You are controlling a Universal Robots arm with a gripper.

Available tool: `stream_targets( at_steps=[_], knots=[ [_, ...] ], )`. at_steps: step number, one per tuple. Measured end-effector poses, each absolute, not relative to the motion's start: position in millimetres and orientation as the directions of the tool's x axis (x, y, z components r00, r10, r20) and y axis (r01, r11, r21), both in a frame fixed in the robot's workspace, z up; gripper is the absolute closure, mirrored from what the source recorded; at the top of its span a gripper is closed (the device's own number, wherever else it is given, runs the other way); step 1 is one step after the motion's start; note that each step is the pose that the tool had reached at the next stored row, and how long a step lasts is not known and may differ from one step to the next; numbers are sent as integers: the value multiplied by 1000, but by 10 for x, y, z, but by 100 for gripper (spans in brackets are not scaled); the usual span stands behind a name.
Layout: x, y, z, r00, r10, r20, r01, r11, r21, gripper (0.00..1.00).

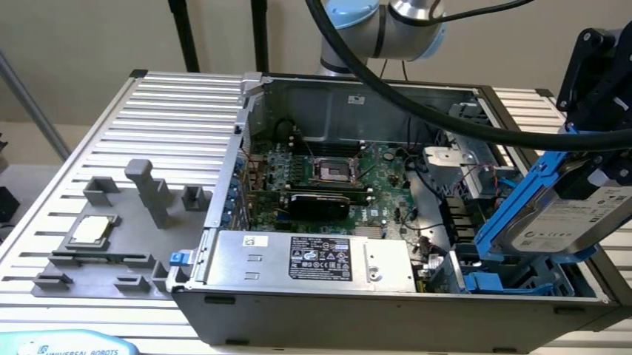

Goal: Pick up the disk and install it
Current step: 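Insert the disk into the insertion slot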

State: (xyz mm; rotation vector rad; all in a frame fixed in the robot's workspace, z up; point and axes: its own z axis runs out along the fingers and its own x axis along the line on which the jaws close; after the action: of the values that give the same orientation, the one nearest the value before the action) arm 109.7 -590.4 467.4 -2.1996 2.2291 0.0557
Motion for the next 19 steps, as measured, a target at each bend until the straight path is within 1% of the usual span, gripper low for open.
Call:
stream_targets(
  at_steps=[9,19],
  knots=[
    [1051,-5904,4590,30,-999,-32,-999,-31,19,67],
    [1047,-5905,4510,29,-999,-32,-999,-30,20,67]
  ],
)
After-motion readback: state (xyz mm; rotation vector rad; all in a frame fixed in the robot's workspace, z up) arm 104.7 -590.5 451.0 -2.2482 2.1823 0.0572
